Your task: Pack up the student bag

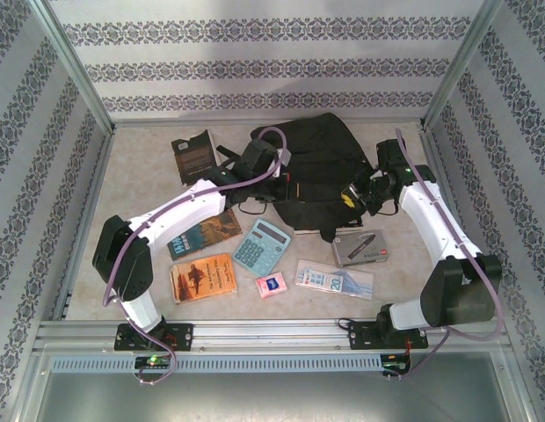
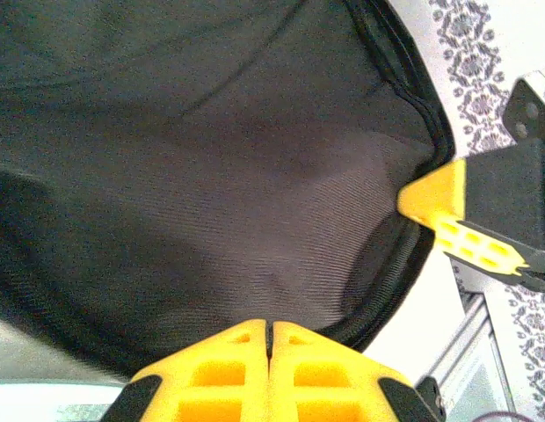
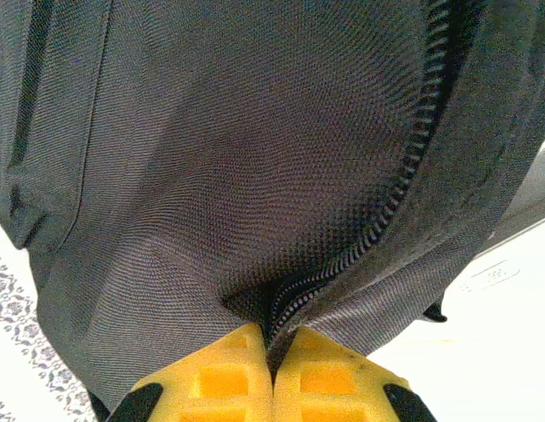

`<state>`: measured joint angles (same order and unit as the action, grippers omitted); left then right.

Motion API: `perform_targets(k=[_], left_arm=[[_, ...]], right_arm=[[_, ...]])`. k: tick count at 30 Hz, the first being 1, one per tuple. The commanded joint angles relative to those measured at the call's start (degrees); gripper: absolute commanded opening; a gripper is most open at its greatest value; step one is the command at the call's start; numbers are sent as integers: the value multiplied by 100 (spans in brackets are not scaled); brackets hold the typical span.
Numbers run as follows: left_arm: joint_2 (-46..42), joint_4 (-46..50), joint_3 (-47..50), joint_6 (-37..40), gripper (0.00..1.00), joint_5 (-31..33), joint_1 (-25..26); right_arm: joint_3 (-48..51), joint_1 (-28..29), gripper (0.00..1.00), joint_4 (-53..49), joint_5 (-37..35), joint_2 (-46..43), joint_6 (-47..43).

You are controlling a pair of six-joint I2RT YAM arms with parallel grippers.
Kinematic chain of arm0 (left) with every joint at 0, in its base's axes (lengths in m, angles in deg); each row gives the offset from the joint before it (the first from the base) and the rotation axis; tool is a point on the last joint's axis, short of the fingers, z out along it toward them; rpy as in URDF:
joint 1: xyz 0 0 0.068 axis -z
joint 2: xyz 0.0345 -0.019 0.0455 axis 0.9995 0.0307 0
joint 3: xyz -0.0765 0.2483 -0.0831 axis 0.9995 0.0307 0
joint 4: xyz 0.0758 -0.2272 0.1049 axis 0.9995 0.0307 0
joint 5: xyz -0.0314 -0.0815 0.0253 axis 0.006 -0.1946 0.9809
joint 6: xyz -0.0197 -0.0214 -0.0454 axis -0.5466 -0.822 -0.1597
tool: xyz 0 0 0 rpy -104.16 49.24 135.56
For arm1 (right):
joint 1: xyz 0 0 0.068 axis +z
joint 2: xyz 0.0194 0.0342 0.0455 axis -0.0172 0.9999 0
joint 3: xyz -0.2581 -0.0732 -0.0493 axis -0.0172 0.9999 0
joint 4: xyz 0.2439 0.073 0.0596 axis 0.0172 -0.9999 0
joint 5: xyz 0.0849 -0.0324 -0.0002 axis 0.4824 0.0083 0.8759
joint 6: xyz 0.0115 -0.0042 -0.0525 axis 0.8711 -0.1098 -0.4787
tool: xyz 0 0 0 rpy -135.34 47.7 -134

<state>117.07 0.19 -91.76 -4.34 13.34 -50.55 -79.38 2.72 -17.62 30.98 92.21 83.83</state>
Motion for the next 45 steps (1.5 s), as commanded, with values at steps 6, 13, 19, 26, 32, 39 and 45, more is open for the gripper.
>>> perform_targets(k=[6, 13, 19, 26, 32, 39, 45], left_arm=[[-344, -71, -15, 54, 0, 117, -565], [-263, -200, -42, -30, 0, -122, -649], [87, -355, -477, -236, 0, -283, -300], [628, -484, -1192, -562, 0, -373, 227], [1093, -283, -1877, -572, 0, -430, 618], [1158, -239, -1966, -575, 0, -395, 757], [1124, -200, -1949, -557, 0, -384, 766]], right_arm=[[-365, -255, 0, -422, -731, 233, -636], [-806, -329, 0, -504, -924, 526, -728], [-1058, -220, 47, -459, -696, 459, -487], [-764, -125, 51, -692, -631, -343, 501], [-525, -124, 56, -765, -416, -800, 962], [225, -12, 52, -289, -123, -973, 1591], [477, 200, 45, 216, -4, -762, 1674]])
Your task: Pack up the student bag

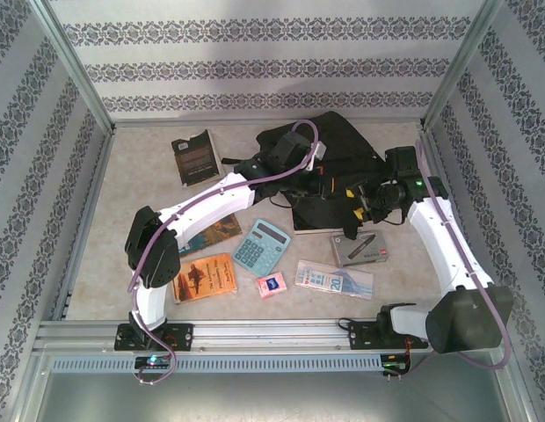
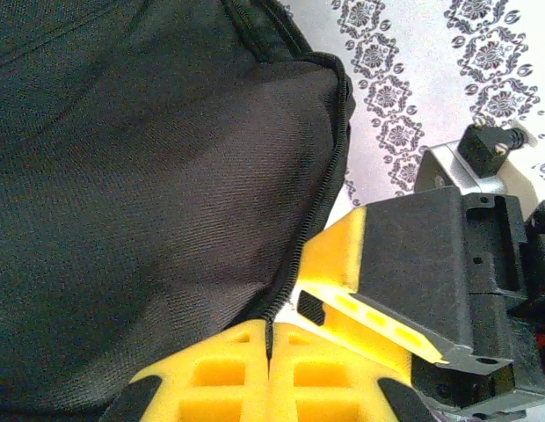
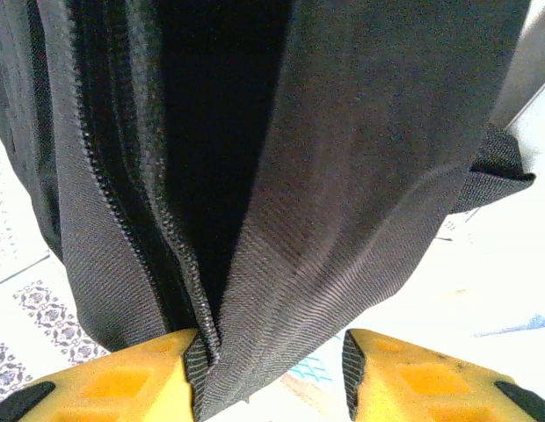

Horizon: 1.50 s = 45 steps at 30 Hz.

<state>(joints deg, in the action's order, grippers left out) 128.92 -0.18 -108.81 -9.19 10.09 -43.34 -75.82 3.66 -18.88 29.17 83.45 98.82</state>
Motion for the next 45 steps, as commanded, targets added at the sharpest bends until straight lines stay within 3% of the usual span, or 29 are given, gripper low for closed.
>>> perform_targets(k=[1, 8, 15, 25, 30, 36, 45], left_arm=[[-60, -157, -230, -64, 0, -66, 45], [-147, -174, -79, 3, 0, 5, 45], [-166, -258, -6, -40, 0, -52, 45], [-233, -332, 40, -43, 0, -25, 45], [-267, -307, 72, -4, 0, 26, 45], [-457, -147, 337, 126, 0, 261, -45], [-978, -288, 1197, 59, 0, 462, -450]], right_arm=[[125, 166, 43, 405, 182, 152, 174], [105, 443, 32, 413, 41, 263, 104], [-41, 482, 43, 475, 103, 277, 120], [60, 638, 39, 483, 235, 267, 491], [188, 739, 28, 440, 200, 399, 443], [3, 699, 0, 75, -84, 493, -38], [-37, 661, 0, -220, -323, 545, -460]])
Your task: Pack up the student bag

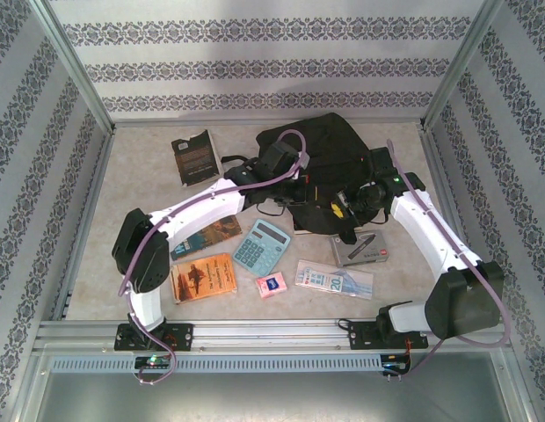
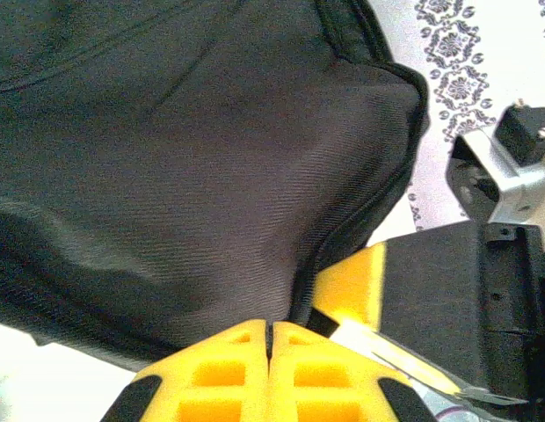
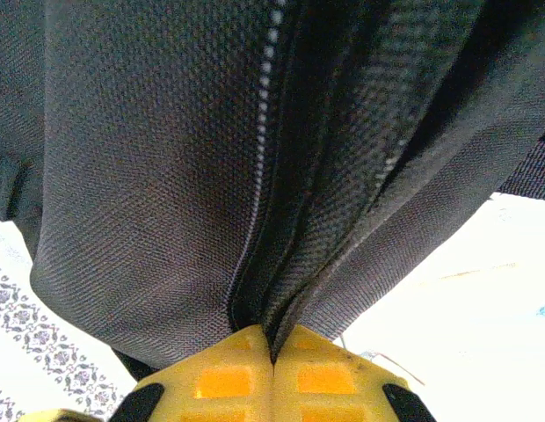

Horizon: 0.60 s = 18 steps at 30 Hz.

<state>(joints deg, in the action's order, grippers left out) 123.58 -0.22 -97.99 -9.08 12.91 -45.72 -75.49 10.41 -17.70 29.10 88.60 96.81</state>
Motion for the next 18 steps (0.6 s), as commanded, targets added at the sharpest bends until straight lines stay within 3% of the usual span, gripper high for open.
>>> perform_targets(k=[1, 18], left_arm=[[-481, -276, 164, 54, 0, 184, -249], [-644, -258, 512, 152, 0, 287, -1177]], right_arm=[[-51, -32, 0, -322, -321, 29, -274], [-216, -154, 0, -530, -479, 120, -704]])
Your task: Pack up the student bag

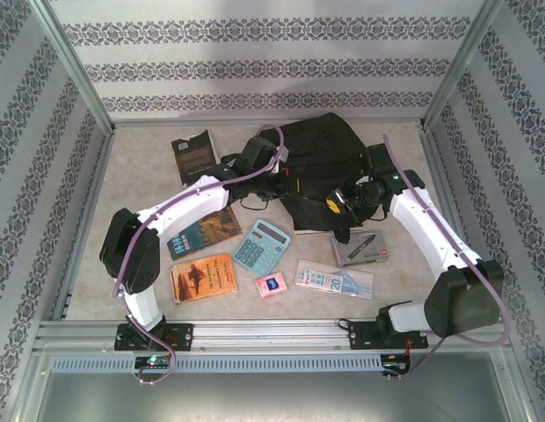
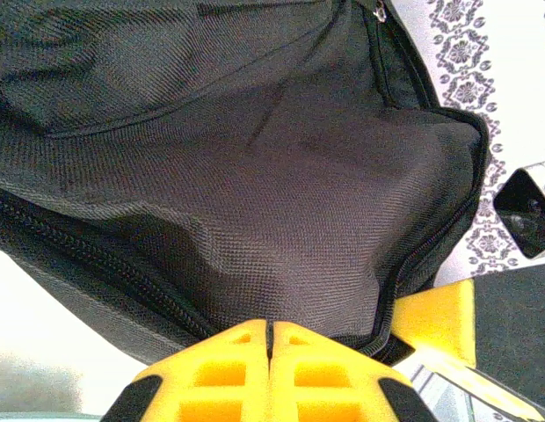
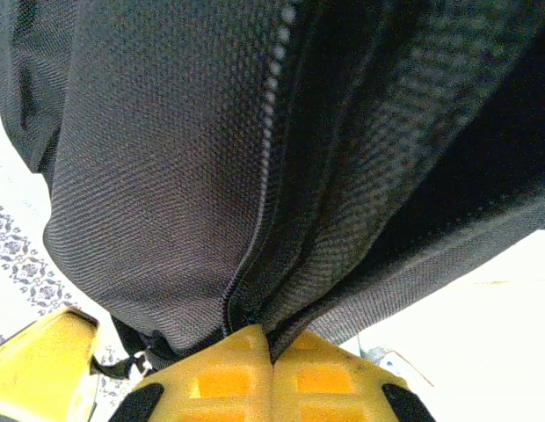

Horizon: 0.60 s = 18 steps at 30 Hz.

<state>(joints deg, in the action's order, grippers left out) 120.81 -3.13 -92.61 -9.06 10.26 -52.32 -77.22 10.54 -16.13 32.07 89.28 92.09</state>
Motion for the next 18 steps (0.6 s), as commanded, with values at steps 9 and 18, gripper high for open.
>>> perform_targets(k=[9, 18], left_arm=[[-237, 33, -189, 214, 0, 571, -794], [123, 313, -640, 438, 0, 719, -987]], right_arm=[[-78, -170, 0, -718, -823, 127, -503], [-243, -178, 0, -827, -829, 130, -920]])
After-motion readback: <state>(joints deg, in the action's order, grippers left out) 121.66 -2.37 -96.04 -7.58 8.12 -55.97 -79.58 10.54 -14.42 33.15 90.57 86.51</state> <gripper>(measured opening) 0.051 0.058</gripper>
